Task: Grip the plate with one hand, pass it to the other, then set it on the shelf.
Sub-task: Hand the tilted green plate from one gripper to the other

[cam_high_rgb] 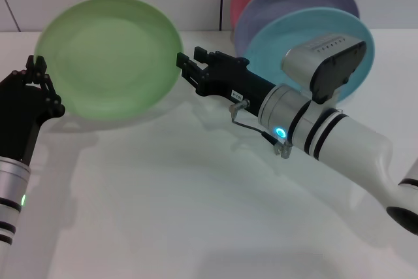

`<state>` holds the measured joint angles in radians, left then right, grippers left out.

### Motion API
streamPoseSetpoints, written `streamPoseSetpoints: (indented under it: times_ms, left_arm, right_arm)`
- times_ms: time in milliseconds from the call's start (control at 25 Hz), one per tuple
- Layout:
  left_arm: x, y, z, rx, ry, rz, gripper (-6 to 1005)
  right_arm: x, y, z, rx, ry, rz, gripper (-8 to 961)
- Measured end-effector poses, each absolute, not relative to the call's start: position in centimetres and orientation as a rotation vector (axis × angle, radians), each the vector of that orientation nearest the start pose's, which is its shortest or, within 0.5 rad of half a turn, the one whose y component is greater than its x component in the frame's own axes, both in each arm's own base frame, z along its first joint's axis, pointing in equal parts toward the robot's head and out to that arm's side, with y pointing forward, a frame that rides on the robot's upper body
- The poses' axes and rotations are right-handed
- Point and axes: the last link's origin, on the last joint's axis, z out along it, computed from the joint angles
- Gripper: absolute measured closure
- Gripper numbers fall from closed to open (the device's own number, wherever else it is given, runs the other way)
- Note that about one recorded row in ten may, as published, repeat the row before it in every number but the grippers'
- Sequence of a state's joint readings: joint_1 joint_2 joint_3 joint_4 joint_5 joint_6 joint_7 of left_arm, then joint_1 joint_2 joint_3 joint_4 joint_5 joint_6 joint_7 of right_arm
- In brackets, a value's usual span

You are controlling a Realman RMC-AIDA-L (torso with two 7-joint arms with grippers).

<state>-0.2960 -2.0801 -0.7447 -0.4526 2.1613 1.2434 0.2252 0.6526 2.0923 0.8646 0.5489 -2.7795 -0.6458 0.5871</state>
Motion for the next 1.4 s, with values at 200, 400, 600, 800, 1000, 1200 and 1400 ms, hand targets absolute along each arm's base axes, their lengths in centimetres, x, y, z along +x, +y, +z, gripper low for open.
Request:
streamPoseSetpoints:
  times_ms: [200, 400, 600, 800, 1000, 1200, 1400]
  left_arm:
    - [-29.2, 30.3, -3.1, -1.538, -0.352, -0.688, 910]
    - [-29.2, 30.2, -3.2, -1.540, -0.354, -0.687, 909]
    - [-29.1, 30.0, -3.4, -1.553, -0.352, -0.689, 908]
    - [-29.0, 29.9, -3.6, -1.557, -0.354, -0.694, 907]
    - [-29.0, 29.9, -3.6, -1.557, -0.355, -0.696, 906]
    - [-29.0, 29.8, -3.7, -1.562, -0.355, -0.696, 905]
    - [-28.8, 29.7, -4.0, -1.578, -0.351, -0.699, 904]
  right_arm:
    - [16.4, 38.0, -11.8, -2.196, 0.760, 0.911, 579]
    - [16.5, 37.9, -11.9, -2.198, 0.762, 0.908, 580]
    - [16.7, 37.7, -12.0, -2.199, 0.768, 0.902, 580]
    - [17.2, 37.5, -12.0, -2.194, 0.780, 0.896, 579]
    - [17.6, 37.2, -12.0, -2.187, 0.793, 0.894, 577]
    - [17.6, 37.1, -12.0, -2.187, 0.794, 0.894, 576]
    - [17.6, 37.1, -12.1, -2.190, 0.792, 0.891, 576]
